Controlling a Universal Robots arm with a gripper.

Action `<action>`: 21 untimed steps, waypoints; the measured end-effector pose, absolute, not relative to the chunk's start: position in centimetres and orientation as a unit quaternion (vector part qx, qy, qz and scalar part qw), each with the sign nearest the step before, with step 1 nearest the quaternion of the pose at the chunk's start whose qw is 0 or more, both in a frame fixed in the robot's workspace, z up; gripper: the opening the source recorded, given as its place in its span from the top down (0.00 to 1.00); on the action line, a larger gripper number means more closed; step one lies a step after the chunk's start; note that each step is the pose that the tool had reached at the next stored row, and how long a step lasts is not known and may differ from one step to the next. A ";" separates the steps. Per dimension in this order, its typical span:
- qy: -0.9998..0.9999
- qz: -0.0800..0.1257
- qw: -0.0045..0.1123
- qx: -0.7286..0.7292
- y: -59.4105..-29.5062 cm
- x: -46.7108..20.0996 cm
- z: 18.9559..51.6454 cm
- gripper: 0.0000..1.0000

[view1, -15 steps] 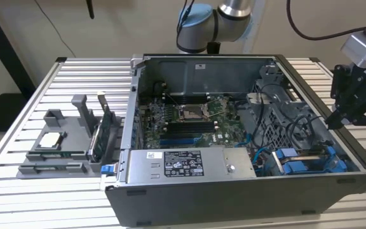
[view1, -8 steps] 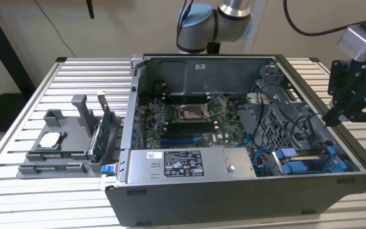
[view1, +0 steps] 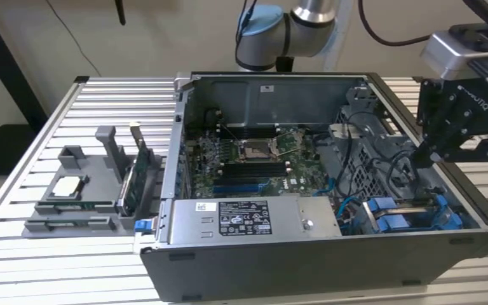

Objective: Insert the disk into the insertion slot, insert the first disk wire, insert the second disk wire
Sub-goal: 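Insert the second disk wire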

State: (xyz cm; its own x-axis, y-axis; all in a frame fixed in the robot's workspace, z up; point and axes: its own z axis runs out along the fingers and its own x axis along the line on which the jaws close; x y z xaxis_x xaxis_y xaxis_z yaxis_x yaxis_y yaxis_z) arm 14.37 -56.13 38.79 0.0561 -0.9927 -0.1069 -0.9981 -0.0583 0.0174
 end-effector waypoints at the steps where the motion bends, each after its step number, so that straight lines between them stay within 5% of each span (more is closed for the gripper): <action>1: 0.686 0.045 0.031 -0.726 -56.1 14.0 38.8 0.84; 21: 0.690 0.031 0.016 -0.723 -56.5 13.1 37.4 0.84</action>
